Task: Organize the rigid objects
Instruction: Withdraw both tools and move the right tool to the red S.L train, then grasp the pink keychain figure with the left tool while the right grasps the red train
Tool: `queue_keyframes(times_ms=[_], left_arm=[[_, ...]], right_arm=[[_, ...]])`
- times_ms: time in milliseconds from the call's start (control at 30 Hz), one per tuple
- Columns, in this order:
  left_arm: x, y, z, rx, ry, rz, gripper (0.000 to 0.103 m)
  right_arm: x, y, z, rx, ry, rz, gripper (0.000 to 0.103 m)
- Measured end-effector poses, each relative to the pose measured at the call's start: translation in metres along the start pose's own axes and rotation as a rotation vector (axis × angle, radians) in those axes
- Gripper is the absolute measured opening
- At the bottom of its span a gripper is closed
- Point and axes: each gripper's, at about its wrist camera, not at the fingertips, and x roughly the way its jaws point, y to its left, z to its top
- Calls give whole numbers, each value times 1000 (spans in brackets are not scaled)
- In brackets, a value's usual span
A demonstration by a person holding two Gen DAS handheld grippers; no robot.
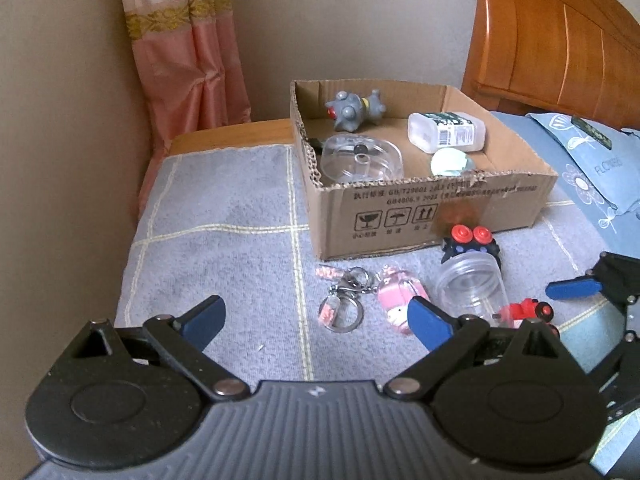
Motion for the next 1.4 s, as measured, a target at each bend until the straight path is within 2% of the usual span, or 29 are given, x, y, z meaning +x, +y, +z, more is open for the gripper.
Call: queue_keyframes(times_ms=[100, 300, 533, 667, 967, 1200, 1300, 1400], left_arm=[[3, -3, -2, 8, 2, 5, 97], [9, -4, -2, 9, 15, -37, 97], [22, -10, 0, 49, 38, -60, 97], [29, -15, -1, 123, 54, -102, 97], [42, -7, -4, 269, 58, -175, 97], [47, -2, 3, 383, 48, -309, 97], [48, -8, 5, 477, 33, -339, 92], [50, -14, 6, 576, 22, -378, 79]], right_arm=[[3, -1, 2, 2, -19, -3, 103], [9, -4, 7, 22, -40, -22, 103], [11, -33, 5, 157, -55, -147, 103], [7, -44, 1, 166, -53, -155, 103], [6, -45, 0, 151, -64, -144, 103], [7, -46, 1, 144, -68, -138, 103], [7, -46, 1, 143, -65, -137, 103], [7, -46, 1, 138, -66, -133, 103]])
